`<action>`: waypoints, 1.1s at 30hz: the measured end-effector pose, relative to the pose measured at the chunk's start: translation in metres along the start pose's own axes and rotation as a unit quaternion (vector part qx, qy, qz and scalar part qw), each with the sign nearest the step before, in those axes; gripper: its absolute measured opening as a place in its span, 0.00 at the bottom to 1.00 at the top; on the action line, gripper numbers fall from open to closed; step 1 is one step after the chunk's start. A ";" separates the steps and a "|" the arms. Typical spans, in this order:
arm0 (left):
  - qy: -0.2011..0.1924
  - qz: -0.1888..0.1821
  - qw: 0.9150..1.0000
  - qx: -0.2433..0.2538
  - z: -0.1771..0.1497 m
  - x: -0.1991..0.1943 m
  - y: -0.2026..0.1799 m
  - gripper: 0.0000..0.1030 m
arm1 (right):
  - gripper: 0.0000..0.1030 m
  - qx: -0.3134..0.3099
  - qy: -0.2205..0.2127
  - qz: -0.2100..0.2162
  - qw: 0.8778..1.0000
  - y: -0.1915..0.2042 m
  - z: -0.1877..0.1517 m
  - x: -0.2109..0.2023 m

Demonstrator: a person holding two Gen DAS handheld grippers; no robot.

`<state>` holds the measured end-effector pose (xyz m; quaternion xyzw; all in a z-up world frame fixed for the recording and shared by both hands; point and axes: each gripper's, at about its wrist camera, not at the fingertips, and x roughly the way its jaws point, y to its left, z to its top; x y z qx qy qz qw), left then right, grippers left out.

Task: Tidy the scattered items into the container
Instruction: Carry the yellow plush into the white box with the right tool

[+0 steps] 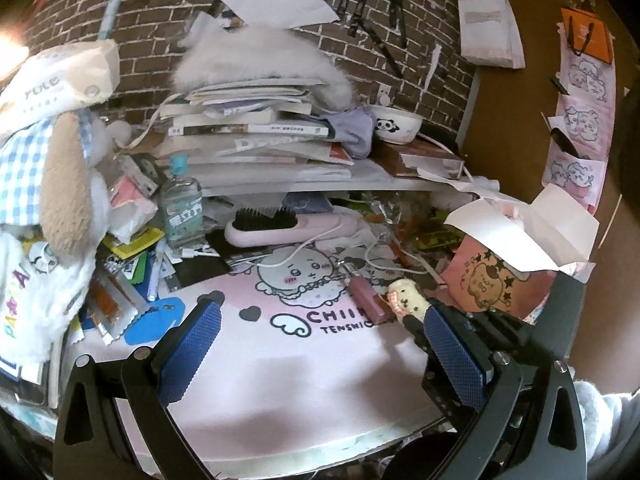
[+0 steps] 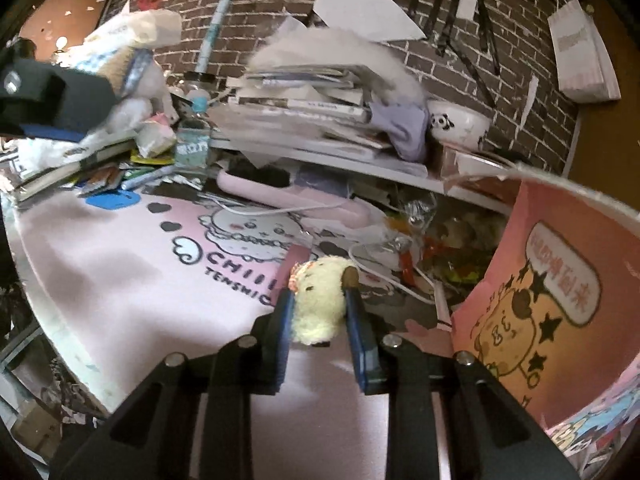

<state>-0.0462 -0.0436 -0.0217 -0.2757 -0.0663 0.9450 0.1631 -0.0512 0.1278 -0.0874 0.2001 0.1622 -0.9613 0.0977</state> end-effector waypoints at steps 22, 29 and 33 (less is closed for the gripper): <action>0.012 0.005 1.000 0.009 0.000 0.002 -0.013 0.99 | 0.22 0.061 -0.090 0.085 0.990 -0.044 0.062 -0.084; 0.018 -0.001 1.000 0.017 0.000 0.006 -0.023 0.99 | 0.22 0.081 -0.099 0.041 0.991 -0.083 0.068 -0.098; 0.024 -0.002 1.000 0.020 -0.001 0.010 -0.030 0.99 | 0.22 0.087 -0.088 0.011 0.992 -0.107 0.070 -0.100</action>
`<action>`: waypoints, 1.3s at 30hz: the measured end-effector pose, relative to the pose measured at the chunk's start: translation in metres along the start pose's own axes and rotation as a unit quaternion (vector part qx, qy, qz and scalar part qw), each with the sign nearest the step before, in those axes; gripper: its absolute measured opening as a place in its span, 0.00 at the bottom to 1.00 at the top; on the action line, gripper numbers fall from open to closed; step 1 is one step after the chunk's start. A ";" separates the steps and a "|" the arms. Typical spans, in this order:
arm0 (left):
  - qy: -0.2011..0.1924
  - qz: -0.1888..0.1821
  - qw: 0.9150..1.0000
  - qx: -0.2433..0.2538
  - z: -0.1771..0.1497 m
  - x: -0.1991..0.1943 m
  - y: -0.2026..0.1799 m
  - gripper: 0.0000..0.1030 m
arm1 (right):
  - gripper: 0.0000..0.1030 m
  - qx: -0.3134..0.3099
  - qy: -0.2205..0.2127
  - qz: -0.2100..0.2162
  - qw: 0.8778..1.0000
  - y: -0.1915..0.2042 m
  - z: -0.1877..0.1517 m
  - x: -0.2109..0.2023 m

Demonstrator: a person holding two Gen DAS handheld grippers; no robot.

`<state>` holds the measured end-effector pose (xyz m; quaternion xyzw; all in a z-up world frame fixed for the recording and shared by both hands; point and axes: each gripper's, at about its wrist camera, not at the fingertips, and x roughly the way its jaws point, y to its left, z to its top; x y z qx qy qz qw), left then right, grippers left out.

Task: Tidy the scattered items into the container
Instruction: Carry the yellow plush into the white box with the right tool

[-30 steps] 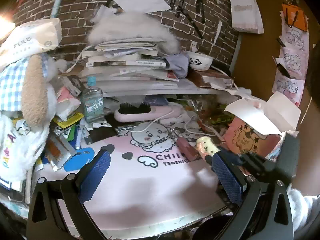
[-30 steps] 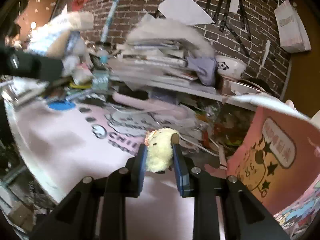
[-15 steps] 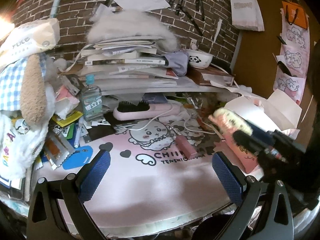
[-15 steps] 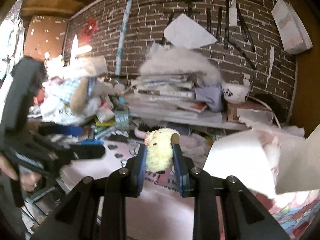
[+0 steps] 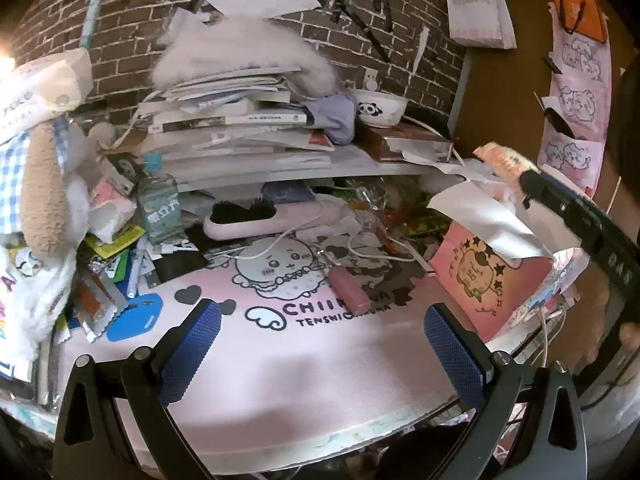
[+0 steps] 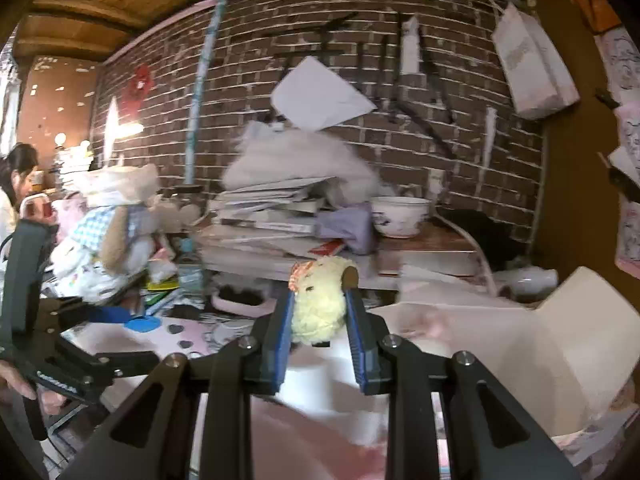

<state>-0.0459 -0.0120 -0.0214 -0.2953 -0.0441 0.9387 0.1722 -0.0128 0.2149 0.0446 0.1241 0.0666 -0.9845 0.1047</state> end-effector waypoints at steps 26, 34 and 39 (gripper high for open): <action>0.023 0.000 1.000 0.010 -0.003 0.014 -0.018 0.99 | 0.24 0.026 0.154 -0.087 0.984 -0.097 -0.015 0.023; 0.026 -0.001 1.000 0.012 -0.004 0.017 -0.020 0.99 | 0.42 0.046 0.174 -0.073 0.981 -0.101 -0.024 0.028; 0.029 -0.001 1.000 0.011 -0.004 0.019 -0.022 0.99 | 0.47 0.049 0.167 -0.071 0.982 -0.100 -0.022 0.024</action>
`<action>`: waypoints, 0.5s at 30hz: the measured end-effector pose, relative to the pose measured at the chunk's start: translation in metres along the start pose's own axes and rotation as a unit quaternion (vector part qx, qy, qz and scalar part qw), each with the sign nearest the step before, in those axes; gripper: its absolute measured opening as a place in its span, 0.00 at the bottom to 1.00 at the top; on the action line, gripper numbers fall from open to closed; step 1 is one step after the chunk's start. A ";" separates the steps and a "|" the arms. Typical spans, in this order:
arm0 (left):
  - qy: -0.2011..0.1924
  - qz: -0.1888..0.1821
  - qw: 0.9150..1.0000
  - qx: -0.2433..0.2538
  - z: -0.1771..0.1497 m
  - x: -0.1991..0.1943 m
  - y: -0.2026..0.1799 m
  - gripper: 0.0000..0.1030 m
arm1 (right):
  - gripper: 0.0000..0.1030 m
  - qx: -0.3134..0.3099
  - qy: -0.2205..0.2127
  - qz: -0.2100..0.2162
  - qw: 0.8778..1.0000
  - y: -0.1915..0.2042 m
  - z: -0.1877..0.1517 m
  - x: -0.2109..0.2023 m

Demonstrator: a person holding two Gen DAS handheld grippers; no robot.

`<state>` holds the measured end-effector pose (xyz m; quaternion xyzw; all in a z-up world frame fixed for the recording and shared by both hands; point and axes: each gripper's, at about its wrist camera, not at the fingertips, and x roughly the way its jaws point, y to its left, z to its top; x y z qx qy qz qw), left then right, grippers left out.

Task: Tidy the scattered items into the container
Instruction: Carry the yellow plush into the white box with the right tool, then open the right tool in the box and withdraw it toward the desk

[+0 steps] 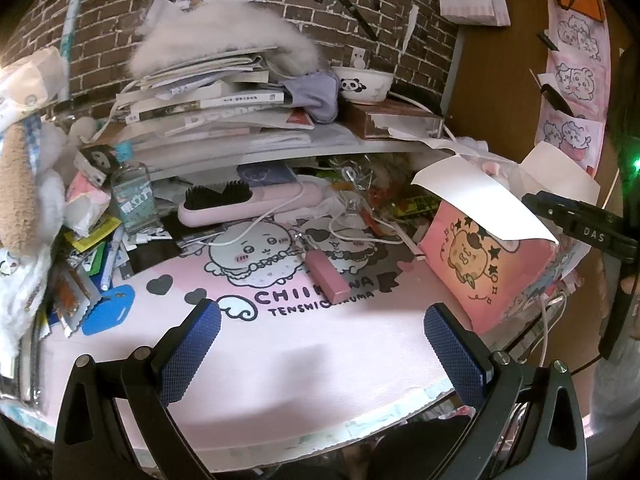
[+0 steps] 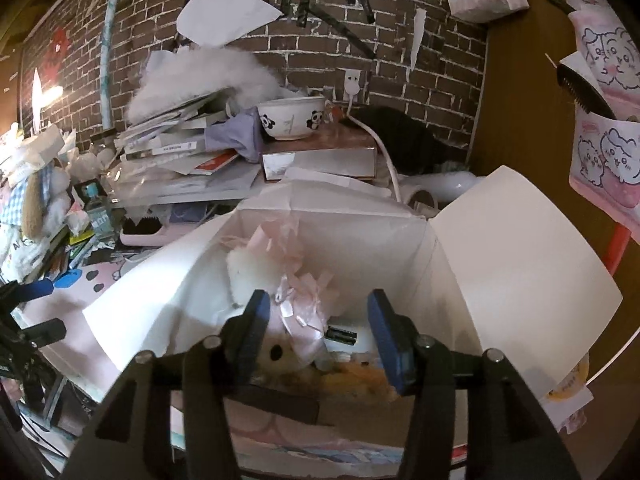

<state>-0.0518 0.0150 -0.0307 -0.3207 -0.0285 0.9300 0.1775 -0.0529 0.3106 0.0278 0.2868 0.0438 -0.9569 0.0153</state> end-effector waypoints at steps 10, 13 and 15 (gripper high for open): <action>0.011 0.000 1.000 0.000 -0.001 0.008 -0.002 0.99 | 0.61 0.010 -0.023 0.047 0.999 0.010 0.008 -0.019; 0.010 0.001 1.000 0.000 -0.001 0.009 -0.002 0.99 | 0.64 0.013 -0.030 0.077 0.996 0.019 0.011 -0.025; 0.011 0.003 1.000 -0.001 -0.001 0.009 -0.002 0.99 | 0.69 0.017 -0.037 0.114 0.993 0.028 0.012 -0.031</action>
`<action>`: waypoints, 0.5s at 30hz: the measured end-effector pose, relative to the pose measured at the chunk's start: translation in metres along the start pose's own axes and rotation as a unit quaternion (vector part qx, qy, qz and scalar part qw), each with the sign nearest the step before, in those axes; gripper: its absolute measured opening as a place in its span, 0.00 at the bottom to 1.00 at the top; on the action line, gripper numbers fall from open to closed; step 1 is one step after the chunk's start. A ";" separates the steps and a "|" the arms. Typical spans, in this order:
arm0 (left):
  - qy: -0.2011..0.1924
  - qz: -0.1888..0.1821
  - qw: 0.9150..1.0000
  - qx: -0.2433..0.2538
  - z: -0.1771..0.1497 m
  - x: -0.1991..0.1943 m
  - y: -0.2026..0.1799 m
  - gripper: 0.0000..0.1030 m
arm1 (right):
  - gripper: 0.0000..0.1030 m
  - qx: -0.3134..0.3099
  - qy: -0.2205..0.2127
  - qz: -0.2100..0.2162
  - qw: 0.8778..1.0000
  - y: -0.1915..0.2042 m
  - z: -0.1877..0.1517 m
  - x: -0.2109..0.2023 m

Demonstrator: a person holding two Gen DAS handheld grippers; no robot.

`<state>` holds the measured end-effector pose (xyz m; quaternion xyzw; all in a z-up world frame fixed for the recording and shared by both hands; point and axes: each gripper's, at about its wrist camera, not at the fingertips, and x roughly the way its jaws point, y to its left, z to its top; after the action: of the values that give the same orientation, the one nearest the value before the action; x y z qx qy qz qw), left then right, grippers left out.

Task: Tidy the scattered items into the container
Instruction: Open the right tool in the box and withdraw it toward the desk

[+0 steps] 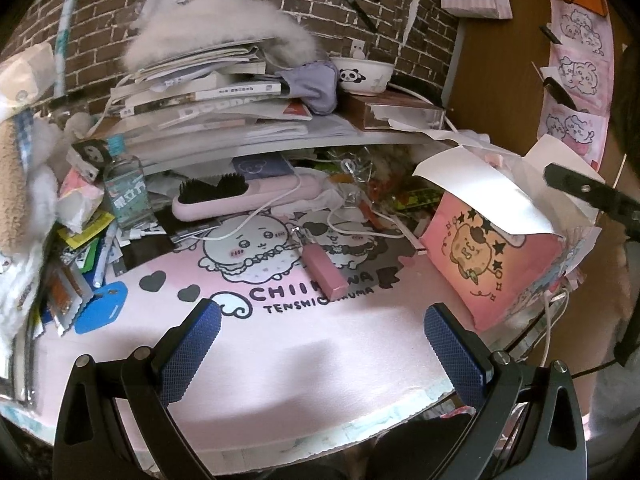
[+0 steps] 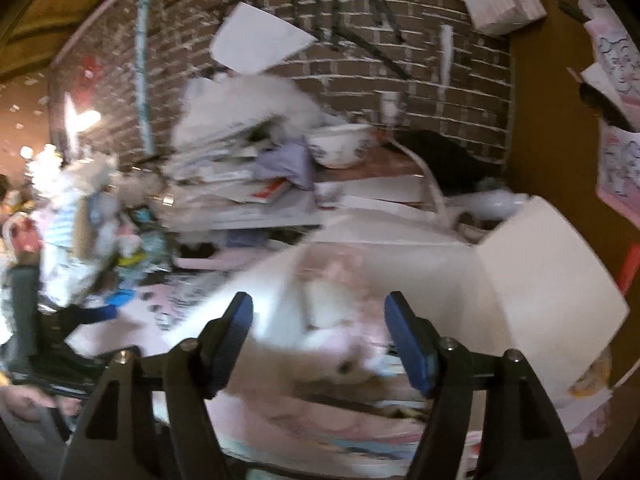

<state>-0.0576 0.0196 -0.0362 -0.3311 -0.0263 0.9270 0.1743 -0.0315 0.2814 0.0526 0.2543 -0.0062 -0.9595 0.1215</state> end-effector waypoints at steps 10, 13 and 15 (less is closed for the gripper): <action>0.009 0.009 1.000 -0.011 0.000 0.013 0.012 0.99 | 0.77 -0.054 0.016 0.156 0.986 0.073 -0.027 -0.001; 0.011 0.005 1.000 -0.013 0.001 0.021 0.012 0.99 | 0.77 -0.065 0.025 0.190 0.979 0.088 -0.040 0.003; 0.015 0.003 1.000 -0.011 0.001 0.028 0.011 0.99 | 0.77 -0.068 0.036 0.204 0.976 0.096 -0.050 0.007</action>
<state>-0.0820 0.0188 -0.0539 -0.3469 -0.0329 0.9221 0.1684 0.0093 0.1895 0.0124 0.2731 0.0113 -0.9029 0.3318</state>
